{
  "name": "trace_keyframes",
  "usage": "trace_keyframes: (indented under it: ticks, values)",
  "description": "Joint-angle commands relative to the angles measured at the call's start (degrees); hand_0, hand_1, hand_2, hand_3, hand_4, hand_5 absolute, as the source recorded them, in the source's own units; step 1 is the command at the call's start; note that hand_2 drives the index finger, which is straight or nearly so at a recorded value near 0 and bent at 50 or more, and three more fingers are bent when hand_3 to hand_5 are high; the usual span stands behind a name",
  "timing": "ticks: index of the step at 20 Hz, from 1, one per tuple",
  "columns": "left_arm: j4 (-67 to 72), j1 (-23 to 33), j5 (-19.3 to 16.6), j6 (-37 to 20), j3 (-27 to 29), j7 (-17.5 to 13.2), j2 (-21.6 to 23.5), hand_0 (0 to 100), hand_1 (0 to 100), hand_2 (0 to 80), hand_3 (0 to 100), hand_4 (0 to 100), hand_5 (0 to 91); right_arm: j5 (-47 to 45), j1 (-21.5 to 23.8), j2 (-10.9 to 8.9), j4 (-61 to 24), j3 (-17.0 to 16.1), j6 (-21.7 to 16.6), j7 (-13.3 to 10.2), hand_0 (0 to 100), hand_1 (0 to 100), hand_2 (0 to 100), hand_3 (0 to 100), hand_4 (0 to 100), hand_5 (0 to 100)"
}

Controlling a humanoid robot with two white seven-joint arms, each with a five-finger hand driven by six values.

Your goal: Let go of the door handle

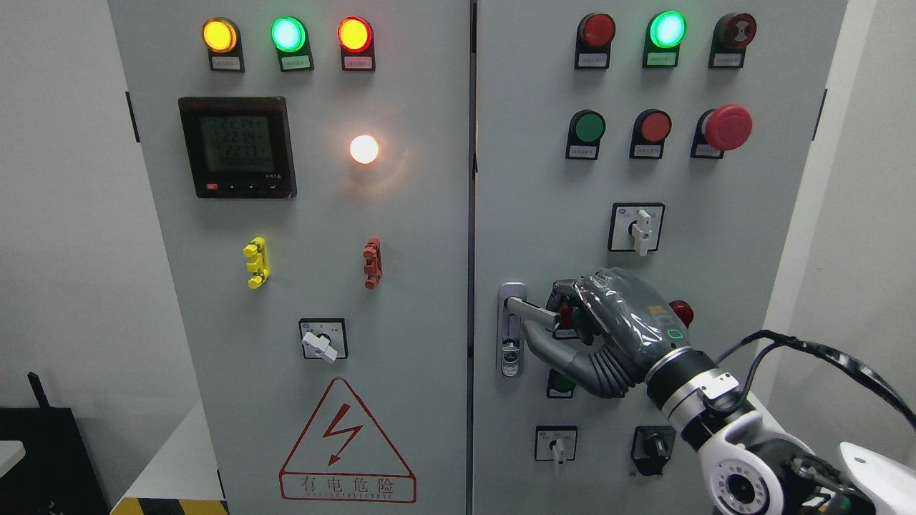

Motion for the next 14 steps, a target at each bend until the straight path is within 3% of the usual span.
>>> trace_keyframes:
  ticks: [1, 14]
  values:
    - [0.5, -0.2, 0.0, 0.0, 0.1, 0.0, 0.0, 12, 39, 0.0, 0, 0, 0.0, -1.8, 0.2, -0.05, -0.3, -0.1, 0.0, -0.2, 47, 25, 64, 100, 100, 100]
    - [0.5, -0.2, 0.0, 0.0, 0.1, 0.0, 0.0, 12, 39, 0.0, 0, 0, 0.0, -1.8, 1.9, -0.05, -0.4, -1.7, -0.1, -0.3, 48, 25, 65, 100, 100, 100]
